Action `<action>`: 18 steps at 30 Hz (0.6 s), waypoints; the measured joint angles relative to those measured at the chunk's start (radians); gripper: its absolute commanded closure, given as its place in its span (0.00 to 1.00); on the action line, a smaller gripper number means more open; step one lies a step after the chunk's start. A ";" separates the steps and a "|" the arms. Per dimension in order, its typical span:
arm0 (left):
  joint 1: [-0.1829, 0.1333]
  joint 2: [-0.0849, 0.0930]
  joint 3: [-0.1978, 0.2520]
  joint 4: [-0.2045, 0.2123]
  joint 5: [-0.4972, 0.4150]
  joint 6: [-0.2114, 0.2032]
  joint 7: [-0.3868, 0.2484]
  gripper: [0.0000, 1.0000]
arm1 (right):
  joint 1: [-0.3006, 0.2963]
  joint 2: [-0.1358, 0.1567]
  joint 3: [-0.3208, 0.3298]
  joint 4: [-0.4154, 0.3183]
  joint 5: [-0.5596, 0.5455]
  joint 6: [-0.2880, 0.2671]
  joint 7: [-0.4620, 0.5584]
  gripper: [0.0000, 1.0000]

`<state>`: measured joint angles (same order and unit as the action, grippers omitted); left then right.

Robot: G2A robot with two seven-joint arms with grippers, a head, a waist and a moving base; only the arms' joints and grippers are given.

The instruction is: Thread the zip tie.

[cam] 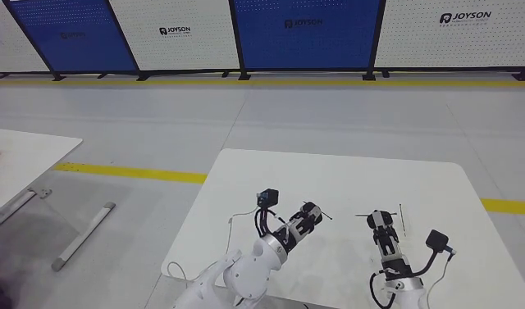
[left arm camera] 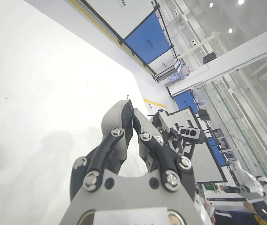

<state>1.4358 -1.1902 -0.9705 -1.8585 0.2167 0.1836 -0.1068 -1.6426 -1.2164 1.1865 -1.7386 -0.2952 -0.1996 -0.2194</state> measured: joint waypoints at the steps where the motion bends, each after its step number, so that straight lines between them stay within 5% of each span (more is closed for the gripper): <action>1: -0.003 0.003 -0.010 0.009 -0.003 -0.019 -0.033 1.00 | 0.000 0.000 0.000 0.000 0.000 0.000 0.000 1.00; 8: 0.036 0.031 -0.128 0.025 -0.126 -0.199 -0.238 1.00 | 0.000 0.000 0.000 0.000 0.000 0.000 0.000 1.00; 18: 0.037 0.029 -0.125 0.031 -0.111 -0.186 -0.203 1.00 | 0.000 0.000 0.000 0.000 0.000 0.000 0.000 1.00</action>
<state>1.4730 -1.1610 -1.0954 -1.8279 0.1053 -0.0025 -0.3100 -1.6426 -1.2164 1.1865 -1.7387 -0.2951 -0.1997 -0.2194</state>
